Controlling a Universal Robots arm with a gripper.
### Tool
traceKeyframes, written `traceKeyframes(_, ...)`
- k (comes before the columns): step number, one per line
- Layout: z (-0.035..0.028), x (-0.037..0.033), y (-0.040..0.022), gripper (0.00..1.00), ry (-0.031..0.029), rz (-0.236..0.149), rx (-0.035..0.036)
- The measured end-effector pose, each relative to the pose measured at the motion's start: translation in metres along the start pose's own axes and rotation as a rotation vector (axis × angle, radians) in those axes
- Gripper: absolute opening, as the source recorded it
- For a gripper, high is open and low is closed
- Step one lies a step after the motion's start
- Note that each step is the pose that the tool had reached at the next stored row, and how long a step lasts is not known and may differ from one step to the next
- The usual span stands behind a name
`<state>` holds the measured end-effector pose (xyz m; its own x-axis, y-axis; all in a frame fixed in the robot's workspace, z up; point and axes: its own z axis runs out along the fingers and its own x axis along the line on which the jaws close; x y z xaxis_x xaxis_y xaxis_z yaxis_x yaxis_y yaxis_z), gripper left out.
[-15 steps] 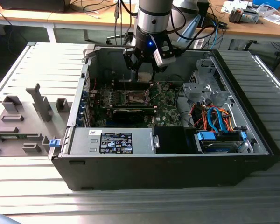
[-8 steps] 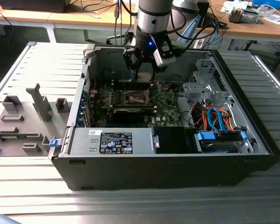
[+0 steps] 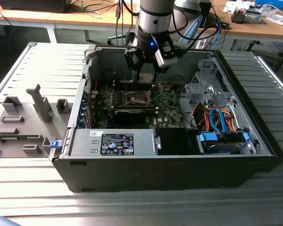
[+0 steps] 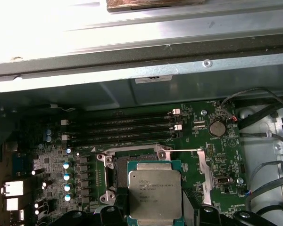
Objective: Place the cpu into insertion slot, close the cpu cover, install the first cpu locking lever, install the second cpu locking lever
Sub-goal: 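Place the cpu into insertion slot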
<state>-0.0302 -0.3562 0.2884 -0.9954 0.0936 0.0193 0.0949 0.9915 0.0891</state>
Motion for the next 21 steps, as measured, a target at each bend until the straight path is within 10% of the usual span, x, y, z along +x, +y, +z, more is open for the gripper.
traceKeyframes(21,0.0000,0.0000,0.0000,0.54,-0.0008,0.010,-0.0001)
